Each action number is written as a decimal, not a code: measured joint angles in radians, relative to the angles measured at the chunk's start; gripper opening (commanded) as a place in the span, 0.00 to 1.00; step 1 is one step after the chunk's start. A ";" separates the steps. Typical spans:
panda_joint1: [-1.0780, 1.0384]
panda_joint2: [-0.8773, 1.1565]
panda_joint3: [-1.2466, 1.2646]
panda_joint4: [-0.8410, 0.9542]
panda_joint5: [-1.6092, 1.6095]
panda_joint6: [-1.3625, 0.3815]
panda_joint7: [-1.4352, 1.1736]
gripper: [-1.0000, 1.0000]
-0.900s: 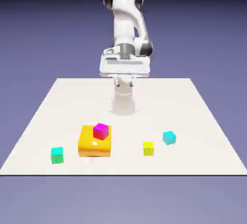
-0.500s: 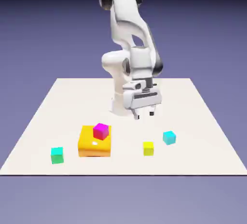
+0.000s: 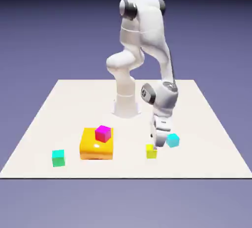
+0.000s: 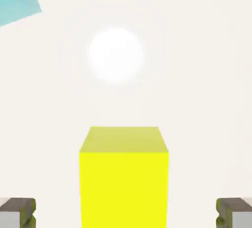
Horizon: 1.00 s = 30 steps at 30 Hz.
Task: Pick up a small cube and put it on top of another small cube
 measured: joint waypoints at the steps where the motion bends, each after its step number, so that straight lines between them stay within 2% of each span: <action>1: -0.016 0.036 0.015 0.004 0.012 0.032 -0.007 0.50; 2: -0.031 0.072 0.031 0.009 0.025 0.063 -0.014 0.50; 3: -0.034 0.078 0.033 0.010 0.027 0.068 -0.015 0.00; 5: -0.034 0.078 0.033 0.010 0.027 0.068 -0.015 0.00; 11: 0.060 -0.139 -0.058 -0.017 -0.047 -0.122 0.027 0.00; 30: -0.600 -0.039 -0.187 0.244 0.142 -0.178 -0.791 0.00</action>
